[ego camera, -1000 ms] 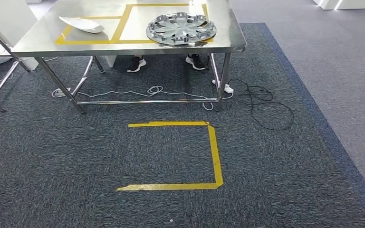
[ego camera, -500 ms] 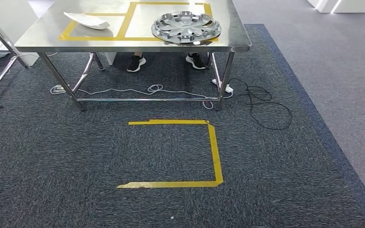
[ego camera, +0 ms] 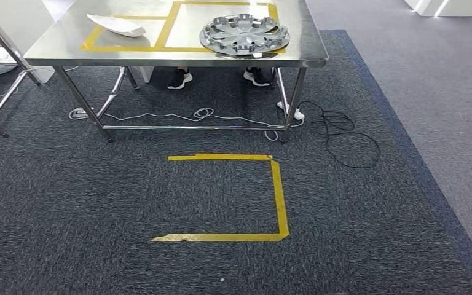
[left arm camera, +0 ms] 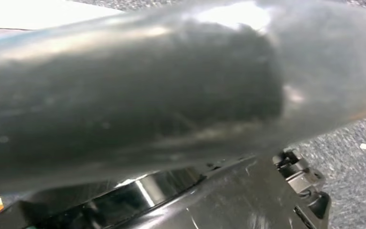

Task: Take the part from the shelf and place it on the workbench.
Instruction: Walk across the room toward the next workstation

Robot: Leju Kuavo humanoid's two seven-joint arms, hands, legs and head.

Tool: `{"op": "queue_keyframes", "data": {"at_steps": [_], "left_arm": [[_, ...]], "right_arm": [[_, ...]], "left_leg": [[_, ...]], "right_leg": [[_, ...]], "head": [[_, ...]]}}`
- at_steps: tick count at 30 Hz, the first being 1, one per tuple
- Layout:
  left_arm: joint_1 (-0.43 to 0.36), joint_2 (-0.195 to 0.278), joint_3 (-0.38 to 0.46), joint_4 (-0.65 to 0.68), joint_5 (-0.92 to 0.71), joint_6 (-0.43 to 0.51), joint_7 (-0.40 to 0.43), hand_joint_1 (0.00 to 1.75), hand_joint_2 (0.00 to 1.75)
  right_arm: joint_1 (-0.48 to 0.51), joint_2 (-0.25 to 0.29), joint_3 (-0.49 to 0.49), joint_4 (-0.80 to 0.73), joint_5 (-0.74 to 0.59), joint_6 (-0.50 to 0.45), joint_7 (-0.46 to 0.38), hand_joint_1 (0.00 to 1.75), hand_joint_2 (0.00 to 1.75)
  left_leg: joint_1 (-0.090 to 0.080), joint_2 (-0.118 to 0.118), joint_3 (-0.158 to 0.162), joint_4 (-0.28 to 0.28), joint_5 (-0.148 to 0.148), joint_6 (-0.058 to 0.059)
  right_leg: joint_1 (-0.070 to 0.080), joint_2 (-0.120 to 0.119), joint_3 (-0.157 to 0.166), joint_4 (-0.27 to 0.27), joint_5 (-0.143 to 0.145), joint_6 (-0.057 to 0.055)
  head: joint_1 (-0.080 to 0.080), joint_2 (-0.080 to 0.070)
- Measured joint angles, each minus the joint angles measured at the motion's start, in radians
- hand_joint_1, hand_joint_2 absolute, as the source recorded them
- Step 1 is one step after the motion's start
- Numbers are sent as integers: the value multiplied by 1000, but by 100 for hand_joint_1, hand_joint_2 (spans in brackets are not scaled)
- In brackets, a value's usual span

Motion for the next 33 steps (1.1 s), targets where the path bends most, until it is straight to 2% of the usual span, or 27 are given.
{"op": "queue_keyframes", "data": {"at_steps": [1, 2, 3, 4, 5, 6, 7, 8, 9, 11, 12, 13, 15, 16, 17, 18, 19, 20, 22, 24, 26, 27, 29, 30, 31, 32, 33], "left_arm": [[1, 0, 0, 0, 1, 1, 1, 0, 0], [1, 0, 0, 0, 1, 2, 1, 0, 0], [2, -1, 0, 0, 2, 2, 1, 0, 0], [2, -1, 0, 0, 2, 2, 1, 0, 0], [2, -1, 0, 0, 2, 1, 1, 0, 0], [1, 0, 0, 0, 3, 1, 1, 0, 0], [1, 0, 0, 0, 3, 1, 1, 0, 0], [0, 0, 0, 0, 3, 2, 2, 0, 0], [1, 1, 0, 0, 3, 2, 2, 0, 0], [2, 1, 0, 0, 3, 2, 2, 0, 0], [3, 2, 0, 0, 3, 2, 2, 0, 0], [3, 2, 0, 0, 3, 2, 2, 0, 0], [2, 2, 0, 0, 3, 2, 2, 0, 0], [1, 2, 0, 0, 3, 2, 2, 0, 0], [2, 2, 0, 0, 3, 2, 2, 0, 0], [3, 2, 0, 0, 3, 2, 2, 0, 0], [4, 2, 0, 0, 3, 2, 2, 0, 0], [5, 2, 0, 0, 3, 2, 2, 0, 0], [4, 3, 0, 0, 4, 2, 2, 0, 0], [1, 3, 0, 0, 4, 2, 3, 0, 0], [2, 2, 0, 0, 4, 3, 3, 0, 0], [5, 2, 1, 0, 5, 4, 4, 0, 0], [5, 1, 1, 1, 5, 6, 5, 0, 0], [4, 0, 1, 1, 5, 7, 5, 0, 0], [2, -1, 1, 1, 5, 7, 6, 0, 0], [1, -2, 1, 1, 5, 7, 6, 0, 0], [2, -2, 1, 1, 5, 7, 6, 0, 0]], "right_arm": [[0, 1, 0, 0, 6, -10, 0, 0, 0], [0, 1, 0, 0, 10, -16, 0, 0, 0], [1, 1, 0, 0, 12, -19, 0, 0, 0], [2, 0, 0, 0, 13, -21, 0, 0, 0], [2, 0, 0, 0, 14, -23, 0, 0, 0], [2, 1, 0, 1, 15, -24, 0, 0, 0], [1, 2, 0, 1, 15, -25, 1, 0, 0], [1, 3, 0, 2, 15, -26, 1, 0, 0], [1, 4, 0, 3, 15, -27, 2, 0, 0], [1, 3, 0, 3, 16, -29, 4, 0, 0], [1, 3, 0, 3, 16, -30, 4, 0, 0], [2, 3, 0, 3, 16, -30, 4, 0, 0], [3, 3, 0, 3, 16, -30, 3, 0, 0], [4, 3, 0, 3, 16, -31, 3, 0, 0], [5, 3, 0, 3, 16, -31, 3, 0, 0], [5, 3, 0, 3, 16, -33, 3, 0, 0], [4, 3, 0, 3, 16, -35, 3, 0, 0], [3, 3, 0, 3, 16, -37, 3, 0, 0], [1, 3, 0, 3, 16, -42, 3, 0, 0], [1, 4, 0, 3, 16, -44, 4, 0, 0], [-1, 4, 0, 3, 16, -45, 5, 0, 0], [-3, 4, 0, 3, 16, -46, 5, 0, 0], [-6, 4, 0, 3, 17, -47, 4, 0, 0], [-6, 4, 1, 3, 17, -48, 4, 0, 0], [-4, 3, 1, 3, 18, -49, 5, 0, 0], [-2, 3, 1, 3, 19, -50, 5, 0, 0], [1, 2, 1, 3, 21, -52, 5, 0, 0]], "left_leg": [[4, -5, -1, -12, 9, 6], [6, -11, -5, -12, 12, 4], [9, -18, -8, -9, 13, -1], [14, -28, -11, -3, 12, -8], [21, -38, -16, 7, 9, -17], [25, -49, -22, 18, 5, -28], [26, -58, -29, 33, 1, -38], [27, -66, -35, 43, -2, -47], [26, -72, -39, 48, -3, -53], [28, -80, -44, 50, -1, -62], [29, -73, -49, 61, -8, -65], [29, -59, -62, 89, -27, -68], [27, -23, -112, 204, -95, -69], [27, -14, -142, 274, -127, -68], [26, -10, -164, 326, -145, -66], [25, -8, -170, 346, -145, -62], [22, -6, -157, 325, -124, -56], [18, 2, -128, 269, -90, -47], [2, 47, -60, 136, -39, -25], [-10, 78, -34, 75, -33, -16], [-10, 59, -36, 63, -32, -16], [-8, 47, -35, 57, -28, -14], [-2, 24, -32, 45, -19, -6], [-1, 12, -34, 43, -17, -3], [-1, -2, -36, 43, -15, 0], [-2, -16, -38, 44, -14, 1], [-3, -31, -38, 44, -13, 1]], "right_leg": [[-3, 2, -36, 77, -39, 8], [-6, 4, -72, 153, -73, 13], [-10, 4, -76, 161, -64, 17], [-15, 6, -58, 126, -35, 22], [-22, 13, -23, 57, 2, 29], [-25, 31, 11, -7, 27, 36], [-27, 45, 35, -57, 43, 34], [-28, 55, 46, -81, 46, 29], [-25, 58, 45, -79, 40, 19], [-23, 40, 43, -71, 42, -3], [-22, 31, 43, -70, 43, -11], [-22, 20, 44, -69, 45, -18], [-17, -4, 44, -70, 49, -27], [-13, -17, 43, -70, 49, -29], [-9, -30, 41, -70, 49, -31], [-5, -43, 41, -69, 48, -32], [-2, -55, 42, -69, 47, -33], [1, -67, 45, -70, 45, -34], [7, -87, 48, -70, 39, -33], [11, -109, 49, -71, 34, -26], [13, -131, 55, -75, 32, -17], [12, -125, 56, -72, 26, -13], [9, -70, 29, -11, -15, -4], [7, -34, -2, 53, -47, -2], [6, -10, -39, 126, -78, 0], [5, 0, -72, 188, -96, 2], [5, 4, -91, 219, -95, 3]], "head": [[1, 0], [1, 0], [1, 0], [1, 0], [2, 0], [3, 0], [6, 0], [7, 0], [6, 0], [0, 0], [-2, 0], [-3, 0], [-9, 0], [-11, 0], [-12, 0], [-11, 0], [-11, 0], [-11, 0], [-11, 0], [-12, 0], [-11, 0], [-9, 0], [-5, 0], [-3, 0], [-2, 0], [-1, 0], [-1, 0]]}}
